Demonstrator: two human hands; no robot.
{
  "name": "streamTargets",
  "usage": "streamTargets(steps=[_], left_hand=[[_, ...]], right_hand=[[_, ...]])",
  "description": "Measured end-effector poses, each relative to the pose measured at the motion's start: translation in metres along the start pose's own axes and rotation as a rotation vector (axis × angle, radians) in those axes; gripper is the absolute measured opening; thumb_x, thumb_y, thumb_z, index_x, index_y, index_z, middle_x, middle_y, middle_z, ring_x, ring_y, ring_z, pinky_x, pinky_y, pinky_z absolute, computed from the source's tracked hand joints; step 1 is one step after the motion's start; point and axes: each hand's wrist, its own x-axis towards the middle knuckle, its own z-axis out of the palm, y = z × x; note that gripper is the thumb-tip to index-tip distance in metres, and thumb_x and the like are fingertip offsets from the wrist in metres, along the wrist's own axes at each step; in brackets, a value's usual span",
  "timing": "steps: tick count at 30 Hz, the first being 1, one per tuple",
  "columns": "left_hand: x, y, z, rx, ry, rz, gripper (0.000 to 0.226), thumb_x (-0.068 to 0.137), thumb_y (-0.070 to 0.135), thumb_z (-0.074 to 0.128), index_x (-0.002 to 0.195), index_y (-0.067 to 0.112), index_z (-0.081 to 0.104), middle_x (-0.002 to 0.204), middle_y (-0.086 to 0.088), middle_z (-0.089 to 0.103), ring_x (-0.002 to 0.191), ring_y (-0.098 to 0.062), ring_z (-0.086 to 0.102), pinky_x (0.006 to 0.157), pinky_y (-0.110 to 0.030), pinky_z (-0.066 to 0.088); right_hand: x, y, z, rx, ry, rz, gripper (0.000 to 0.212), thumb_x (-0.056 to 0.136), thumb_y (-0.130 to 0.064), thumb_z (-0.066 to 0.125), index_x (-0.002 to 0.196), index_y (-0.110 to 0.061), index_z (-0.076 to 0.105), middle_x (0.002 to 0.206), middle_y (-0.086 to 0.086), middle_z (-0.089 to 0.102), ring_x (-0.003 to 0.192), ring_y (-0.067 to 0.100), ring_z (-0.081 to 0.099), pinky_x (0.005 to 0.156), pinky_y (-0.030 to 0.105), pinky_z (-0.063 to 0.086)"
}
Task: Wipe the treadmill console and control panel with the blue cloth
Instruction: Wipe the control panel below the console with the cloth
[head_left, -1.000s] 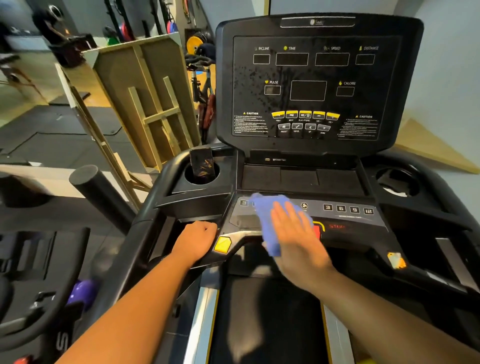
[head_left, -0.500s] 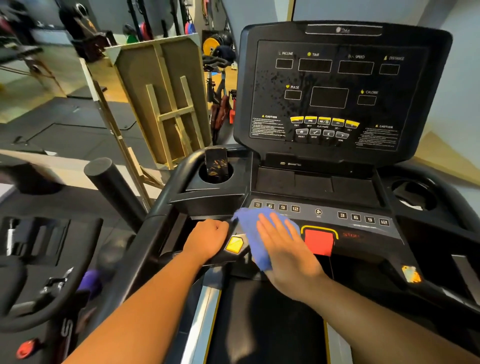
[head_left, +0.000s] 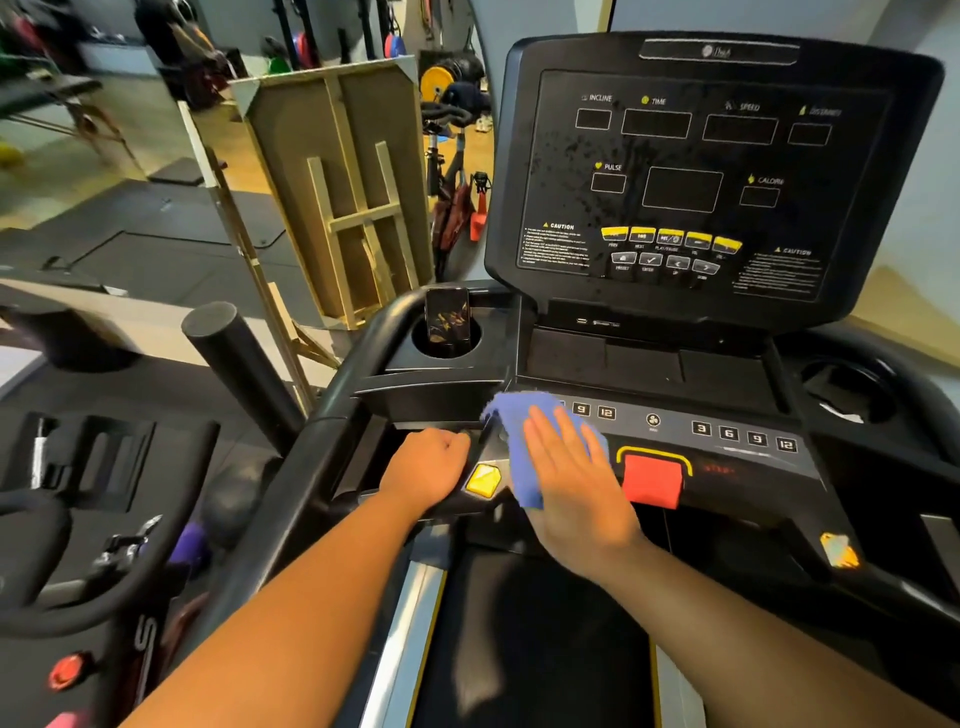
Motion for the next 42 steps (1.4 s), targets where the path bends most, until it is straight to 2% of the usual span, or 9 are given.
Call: streamTargets(steps=[8,12,15,18,21,27,30,34,42], left_hand=[[-0.003,-0.004,0.001,0.022,-0.026,-0.012,0.046,0.1,0.03,0.044,0.057,0.017,0.056,0.066,0.0,0.062,0.061,-0.016,0.052,0.057,-0.03,0.036],[-0.001,0.0,-0.001,0.007,-0.018,-0.004,0.047,0.102,0.032,0.043,0.067,0.008,0.064,0.071,-0.011,0.067,0.069,-0.025,0.062,0.063,-0.036,0.042],[-0.003,0.001,0.0,0.005,-0.005,-0.009,0.047,0.102,0.031,0.043,0.064,0.009,0.061,0.072,-0.014,0.068,0.066,-0.022,0.059,0.064,-0.036,0.045],[-0.004,0.0,0.002,0.016,0.007,-0.026,0.047,0.101,0.031,0.044,0.061,0.013,0.059,0.071,-0.013,0.067,0.064,-0.02,0.057,0.058,-0.031,0.039],[-0.004,-0.001,0.001,0.025,0.016,-0.033,0.047,0.099,0.03,0.044,0.055,0.016,0.053,0.068,-0.009,0.063,0.064,-0.021,0.054,0.06,-0.033,0.038],[0.0,0.002,-0.002,0.041,0.013,-0.006,0.048,0.101,0.028,0.043,0.056,0.017,0.053,0.064,-0.005,0.06,0.064,-0.02,0.054,0.062,-0.035,0.04],[-0.002,-0.002,0.0,0.038,0.021,-0.023,0.047,0.101,0.029,0.044,0.058,0.014,0.057,0.067,-0.009,0.066,0.065,-0.023,0.058,0.064,-0.036,0.044],[0.0,-0.003,0.001,0.016,0.03,-0.025,0.046,0.099,0.03,0.045,0.06,0.01,0.058,0.066,-0.011,0.067,0.068,-0.028,0.063,0.073,-0.043,0.053],[0.002,-0.001,0.005,0.018,0.023,-0.038,0.045,0.101,0.031,0.044,0.073,0.006,0.069,0.07,-0.009,0.071,0.075,-0.029,0.069,0.075,-0.043,0.054]], right_hand=[[-0.025,-0.007,-0.005,0.046,-0.048,-0.234,0.083,0.081,-0.027,0.057,0.156,-0.01,0.026,0.165,0.008,0.022,0.154,0.028,0.008,0.123,0.043,0.0],[0.002,0.029,-0.005,-0.096,-0.005,0.039,0.09,0.076,-0.032,0.07,0.152,-0.002,0.03,0.159,0.019,0.035,0.149,0.039,0.025,0.118,0.051,0.015],[0.034,0.008,0.003,-0.071,-0.036,0.177,0.084,0.092,-0.043,0.054,0.155,0.001,0.022,0.163,0.023,0.021,0.15,0.048,0.011,0.122,0.06,0.008],[0.024,-0.004,0.005,-0.083,-0.053,-0.047,0.085,0.092,-0.042,0.046,0.157,-0.004,0.005,0.167,0.017,0.009,0.152,0.04,-0.003,0.124,0.052,-0.004],[-0.009,0.03,-0.004,-0.132,-0.009,-0.154,0.081,0.084,-0.031,0.05,0.155,-0.001,0.023,0.163,0.017,0.026,0.153,0.036,0.012,0.122,0.048,0.006],[0.005,0.044,-0.011,-0.084,0.103,0.41,0.081,0.09,-0.038,0.066,0.151,0.004,0.032,0.157,0.026,0.033,0.148,0.047,0.021,0.121,0.058,0.019],[0.02,0.007,-0.003,-0.025,-0.017,0.154,0.082,0.092,-0.041,0.045,0.158,-0.002,0.015,0.165,0.019,0.008,0.151,0.045,0.004,0.122,0.058,0.011],[-0.009,0.038,-0.007,-0.084,-0.017,-0.137,0.077,0.085,-0.029,0.04,0.156,-0.003,0.027,0.165,0.014,0.022,0.153,0.038,0.014,0.122,0.051,0.01],[-0.074,0.117,-0.019,-0.104,0.153,0.473,0.07,0.089,-0.027,0.063,0.146,0.005,0.039,0.151,0.024,0.044,0.142,0.047,0.037,0.114,0.059,0.032]])
